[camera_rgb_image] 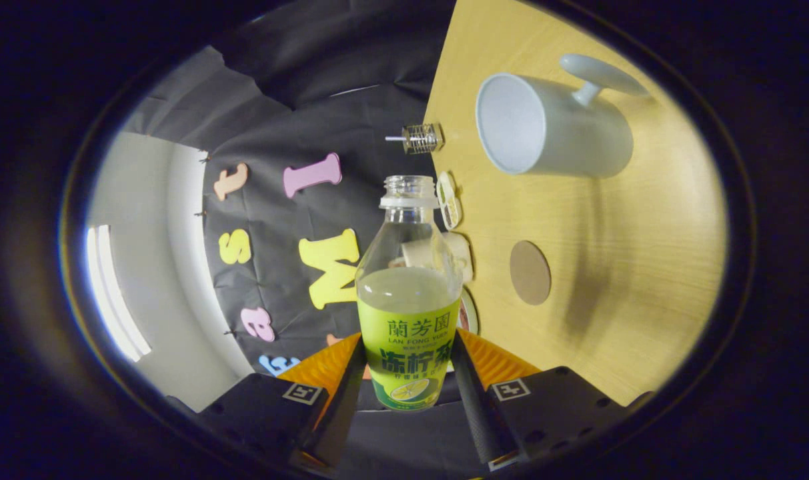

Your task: Take the bottle from table, then pour the juice into the cup, finally place the bottle on the coaster

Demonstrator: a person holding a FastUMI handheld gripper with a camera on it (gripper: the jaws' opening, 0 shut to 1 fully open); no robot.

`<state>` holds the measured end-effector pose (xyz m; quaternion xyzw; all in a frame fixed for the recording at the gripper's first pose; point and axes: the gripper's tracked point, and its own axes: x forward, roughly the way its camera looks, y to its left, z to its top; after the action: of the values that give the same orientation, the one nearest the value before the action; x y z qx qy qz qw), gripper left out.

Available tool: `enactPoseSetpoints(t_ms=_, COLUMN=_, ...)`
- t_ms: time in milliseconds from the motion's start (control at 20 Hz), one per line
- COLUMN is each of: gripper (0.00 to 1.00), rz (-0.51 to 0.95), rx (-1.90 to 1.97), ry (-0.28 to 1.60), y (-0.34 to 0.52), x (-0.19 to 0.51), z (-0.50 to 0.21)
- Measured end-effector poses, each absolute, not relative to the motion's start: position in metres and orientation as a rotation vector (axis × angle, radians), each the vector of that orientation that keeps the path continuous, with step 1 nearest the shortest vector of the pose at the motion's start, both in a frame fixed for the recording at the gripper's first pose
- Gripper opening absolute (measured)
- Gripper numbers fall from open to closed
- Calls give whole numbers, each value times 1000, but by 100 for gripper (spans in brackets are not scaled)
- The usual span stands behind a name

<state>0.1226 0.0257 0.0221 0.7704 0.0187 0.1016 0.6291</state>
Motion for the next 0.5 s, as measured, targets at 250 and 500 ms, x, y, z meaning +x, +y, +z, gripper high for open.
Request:
enactPoseSetpoints(t_ms=250, gripper=77, rz=232, rx=1803, ry=31, y=20, x=124, z=25)
enactPoseSetpoints(t_ms=500, gripper=77, rz=239, rx=1843, ry=11, y=15, x=124, z=29)
